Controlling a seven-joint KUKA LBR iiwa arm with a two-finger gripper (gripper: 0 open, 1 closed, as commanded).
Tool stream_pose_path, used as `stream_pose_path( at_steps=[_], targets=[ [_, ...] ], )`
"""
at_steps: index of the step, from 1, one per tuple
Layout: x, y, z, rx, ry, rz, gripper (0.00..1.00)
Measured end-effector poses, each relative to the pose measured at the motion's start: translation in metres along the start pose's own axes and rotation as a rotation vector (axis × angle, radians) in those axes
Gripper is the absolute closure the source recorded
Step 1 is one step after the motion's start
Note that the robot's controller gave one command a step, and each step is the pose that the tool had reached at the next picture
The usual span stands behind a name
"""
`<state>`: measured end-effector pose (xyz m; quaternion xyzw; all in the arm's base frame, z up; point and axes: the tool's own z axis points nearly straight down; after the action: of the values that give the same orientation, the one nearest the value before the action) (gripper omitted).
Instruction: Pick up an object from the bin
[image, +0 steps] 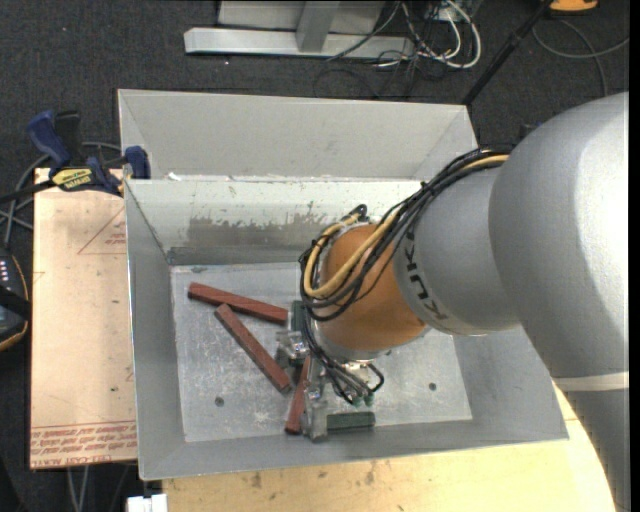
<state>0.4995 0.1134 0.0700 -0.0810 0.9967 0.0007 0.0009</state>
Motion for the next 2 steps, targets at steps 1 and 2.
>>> stream_pose_path(
  at_steps=[1,2],
  targets=[
    [0.0085,-0.0233,-0.0008,-0.001,-0.001,-0.824,0.0],
    [0.0067,-0.0237,-0.0039,0.002,-0.004,-0.823,1.0]
  ],
)
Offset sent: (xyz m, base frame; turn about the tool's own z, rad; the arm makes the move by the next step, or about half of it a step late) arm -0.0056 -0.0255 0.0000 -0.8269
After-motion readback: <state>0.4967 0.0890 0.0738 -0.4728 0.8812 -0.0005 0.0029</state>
